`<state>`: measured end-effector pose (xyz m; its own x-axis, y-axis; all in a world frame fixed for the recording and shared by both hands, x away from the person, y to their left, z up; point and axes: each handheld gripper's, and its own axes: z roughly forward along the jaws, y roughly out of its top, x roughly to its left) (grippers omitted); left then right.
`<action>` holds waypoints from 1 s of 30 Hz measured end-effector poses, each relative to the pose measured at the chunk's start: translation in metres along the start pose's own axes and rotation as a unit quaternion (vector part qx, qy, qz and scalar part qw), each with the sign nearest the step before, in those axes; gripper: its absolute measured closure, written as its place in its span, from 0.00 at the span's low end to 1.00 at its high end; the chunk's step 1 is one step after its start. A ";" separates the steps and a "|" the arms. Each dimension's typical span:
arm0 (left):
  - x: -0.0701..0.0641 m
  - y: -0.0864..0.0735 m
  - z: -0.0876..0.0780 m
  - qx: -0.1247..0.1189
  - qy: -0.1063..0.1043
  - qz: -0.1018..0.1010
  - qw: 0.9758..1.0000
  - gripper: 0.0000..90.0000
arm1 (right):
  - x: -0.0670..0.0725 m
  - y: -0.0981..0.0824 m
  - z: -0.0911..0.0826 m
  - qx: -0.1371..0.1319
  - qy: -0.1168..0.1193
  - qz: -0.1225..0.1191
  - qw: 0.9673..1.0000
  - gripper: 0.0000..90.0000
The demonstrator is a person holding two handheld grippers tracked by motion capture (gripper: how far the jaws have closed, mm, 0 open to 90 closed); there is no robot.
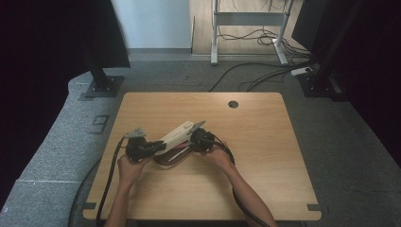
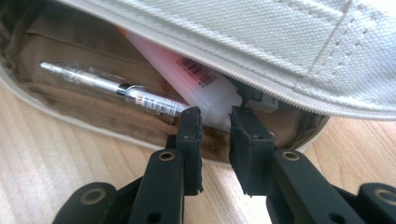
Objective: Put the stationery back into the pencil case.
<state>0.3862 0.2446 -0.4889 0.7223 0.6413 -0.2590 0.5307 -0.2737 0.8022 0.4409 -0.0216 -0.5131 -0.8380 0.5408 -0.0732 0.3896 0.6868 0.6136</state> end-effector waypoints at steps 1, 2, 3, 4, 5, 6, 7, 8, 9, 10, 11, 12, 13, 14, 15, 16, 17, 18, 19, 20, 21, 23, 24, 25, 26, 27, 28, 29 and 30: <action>0.000 0.000 0.000 0.000 0.000 0.000 1.000 0.85 | 0.000 0.000 0.001 0.000 -0.001 0.000 1.000 0.81; 0.000 0.000 0.000 0.001 -0.001 0.000 1.000 0.85 | -0.001 0.001 0.003 0.000 -0.003 0.001 1.000 0.81; 0.000 0.000 0.000 0.001 -0.002 -0.001 1.000 0.85 | -0.001 0.001 0.004 0.000 -0.002 0.002 1.000 0.81; 0.000 0.000 0.000 0.002 -0.002 -0.001 1.000 0.84 | -0.001 0.001 0.005 -0.002 -0.004 0.003 1.000 0.81; 0.000 0.000 0.001 0.002 -0.003 -0.001 1.000 0.84 | -0.001 0.002 0.006 -0.003 -0.005 0.004 1.000 0.81; 0.000 0.000 0.001 0.003 -0.004 -0.001 1.000 0.84 | -0.001 0.002 0.007 -0.004 -0.007 0.006 1.000 0.81; 0.000 -0.001 0.001 0.004 -0.005 -0.002 1.000 0.84 | -0.001 0.002 0.008 -0.003 -0.007 0.004 1.000 0.81; 0.000 -0.001 0.001 0.004 -0.005 -0.003 1.000 0.84 | -0.001 0.002 0.008 -0.003 -0.007 0.004 1.000 0.81; 0.001 -0.001 0.002 0.004 -0.007 -0.003 1.000 0.84 | -0.001 0.002 0.008 -0.003 -0.007 0.005 1.000 0.81; 0.001 -0.001 0.002 0.005 -0.008 -0.004 1.000 0.84 | -0.002 0.002 0.007 -0.005 -0.004 0.006 1.000 0.80; 0.001 -0.002 0.002 0.005 -0.010 -0.005 1.000 0.84 | -0.002 0.002 0.006 -0.005 -0.004 0.007 1.000 0.78; 0.001 -0.002 0.003 0.007 -0.012 -0.004 1.000 0.83 | -0.002 0.001 0.004 -0.007 -0.005 0.007 1.000 0.77; 0.001 -0.002 0.003 0.008 -0.014 -0.003 1.000 0.83 | -0.002 0.001 0.002 -0.009 -0.003 0.006 1.000 0.75; 0.000 -0.002 0.004 0.010 -0.015 -0.003 1.000 0.83 | -0.002 0.000 0.001 -0.010 -0.003 0.006 1.000 0.74; 0.000 -0.003 0.004 0.011 -0.016 -0.002 1.000 0.83 | -0.002 0.000 0.000 -0.013 -0.004 0.005 1.000 0.73; 0.000 -0.003 0.004 0.011 -0.018 -0.003 1.000 0.82 | -0.003 -0.002 -0.002 -0.015 -0.004 0.007 1.000 0.72; 0.000 -0.003 0.005 0.014 -0.021 -0.003 1.000 0.82 | -0.003 -0.002 -0.004 -0.015 -0.004 0.010 1.000 0.72; 0.000 -0.003 0.006 0.015 -0.023 -0.003 1.000 0.81 | -0.004 -0.004 -0.005 -0.018 -0.003 0.013 1.000 0.71; -0.001 -0.003 0.006 0.016 -0.025 -0.003 1.000 0.81 | -0.004 -0.005 -0.006 -0.018 -0.002 0.013 1.000 0.71; -0.001 -0.004 0.007 0.018 -0.028 -0.003 0.999 0.81 | -0.005 -0.006 -0.007 -0.019 -0.002 0.013 1.000 0.71; -0.001 -0.004 0.007 0.022 -0.030 -0.003 0.999 0.80 | -0.005 -0.007 -0.008 -0.017 -0.003 0.014 1.000 0.70; -0.002 -0.005 0.009 0.026 -0.033 -0.001 0.999 0.79 | -0.005 -0.010 -0.010 -0.018 -0.003 0.014 1.000 0.69; -0.002 -0.005 0.009 0.028 -0.034 -0.002 0.999 0.79 | -0.006 -0.012 -0.012 -0.019 -0.003 0.015 1.000 0.69; -0.003 -0.006 0.010 0.030 -0.034 -0.001 0.999 0.78 | -0.006 -0.013 -0.013 -0.020 -0.003 0.016 1.000 0.69; -0.003 -0.006 0.011 0.034 -0.034 0.002 0.999 0.78 | -0.006 -0.014 -0.014 -0.020 -0.003 0.018 1.000 0.68; -0.004 -0.006 0.012 0.036 -0.034 0.005 0.999 0.78 | -0.007 -0.016 -0.014 -0.022 0.000 0.018 1.000 0.67; -0.005 -0.007 0.013 0.037 -0.033 0.006 0.999 0.77 | -0.007 -0.018 -0.015 -0.021 -0.001 0.018 1.000 0.67; -0.006 -0.007 0.013 0.038 -0.032 0.009 0.999 0.77 | -0.007 -0.019 -0.016 -0.021 -0.002 0.019 1.000 0.66; -0.007 -0.008 0.013 0.039 -0.031 0.012 0.999 0.77 | -0.007 -0.020 -0.016 -0.022 -0.001 0.019 1.000 0.66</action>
<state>0.3831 0.2326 -0.5003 0.7595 0.5896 -0.2750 0.5445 -0.3448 0.7646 0.4329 -0.0475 -0.5121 -0.8216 0.5678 -0.0510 0.4042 0.6432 0.6503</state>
